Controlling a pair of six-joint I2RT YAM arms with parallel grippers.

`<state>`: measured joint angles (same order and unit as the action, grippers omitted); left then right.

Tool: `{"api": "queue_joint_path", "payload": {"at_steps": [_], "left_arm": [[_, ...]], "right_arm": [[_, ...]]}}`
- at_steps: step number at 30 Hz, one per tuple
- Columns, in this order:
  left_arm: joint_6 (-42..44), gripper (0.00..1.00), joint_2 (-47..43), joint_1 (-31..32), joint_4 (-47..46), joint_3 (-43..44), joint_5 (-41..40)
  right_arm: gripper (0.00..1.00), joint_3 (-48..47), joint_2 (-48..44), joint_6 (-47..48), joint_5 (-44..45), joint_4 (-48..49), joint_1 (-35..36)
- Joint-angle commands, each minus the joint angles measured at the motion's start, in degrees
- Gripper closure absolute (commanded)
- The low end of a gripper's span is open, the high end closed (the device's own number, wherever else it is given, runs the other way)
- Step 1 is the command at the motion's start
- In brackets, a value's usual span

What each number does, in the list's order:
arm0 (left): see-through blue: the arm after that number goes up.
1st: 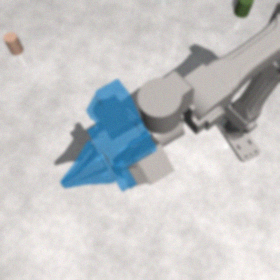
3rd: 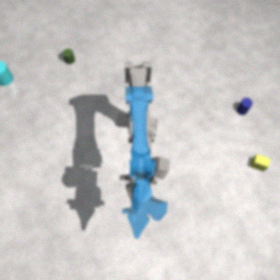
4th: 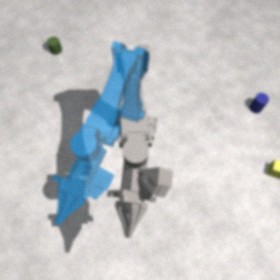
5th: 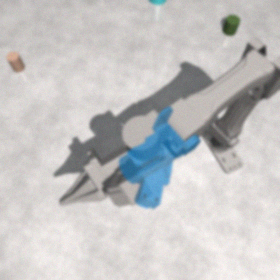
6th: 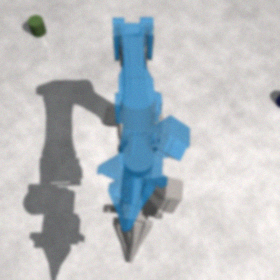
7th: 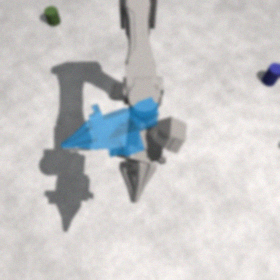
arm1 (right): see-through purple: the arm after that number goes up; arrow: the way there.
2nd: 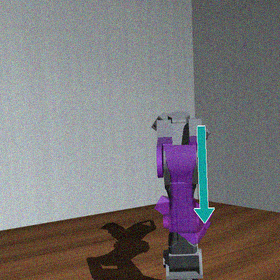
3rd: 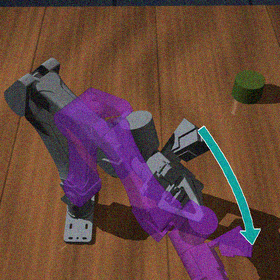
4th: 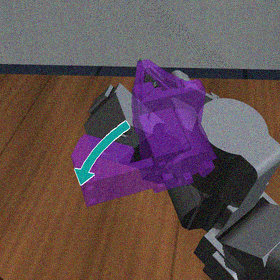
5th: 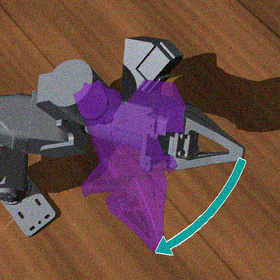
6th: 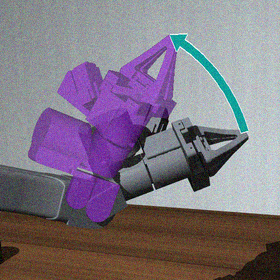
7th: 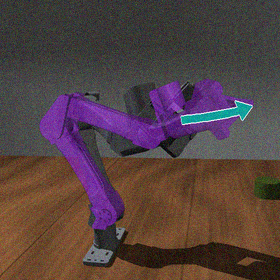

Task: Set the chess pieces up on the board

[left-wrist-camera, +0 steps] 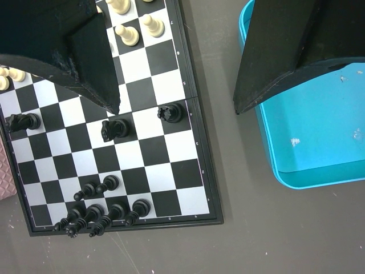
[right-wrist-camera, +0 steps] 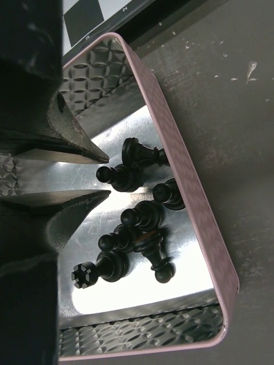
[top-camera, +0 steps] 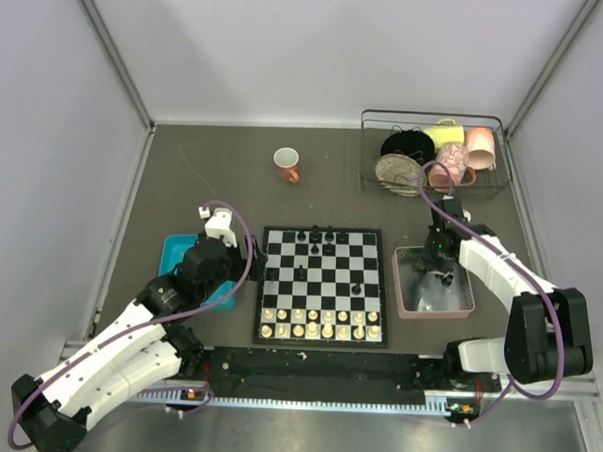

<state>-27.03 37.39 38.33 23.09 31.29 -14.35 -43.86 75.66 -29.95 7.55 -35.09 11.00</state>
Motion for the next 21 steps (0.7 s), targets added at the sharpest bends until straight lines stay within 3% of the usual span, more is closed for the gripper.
{"api": "queue_joint_path", "payload": {"at_steps": [1, 15, 21], "left_arm": [[0.48, 0.15, -1.17, 0.17, -2.61, 0.26, 0.37], [0.13, 0.15, -1.79, 0.08, -2.35, 0.0, 0.46], [0.31, 0.15, -1.97, 0.17, -2.17, 0.18, 0.46]], "right_arm": [[0.77, -0.27, 0.81, 0.95, 2.11, 2.13, -0.9], [0.99, -0.62, -0.51, 1.65, 2.29, 1.96, -1.07], [1.0, -3.77, -6.39, 1.83, 2.03, -2.69, -0.9]]}}
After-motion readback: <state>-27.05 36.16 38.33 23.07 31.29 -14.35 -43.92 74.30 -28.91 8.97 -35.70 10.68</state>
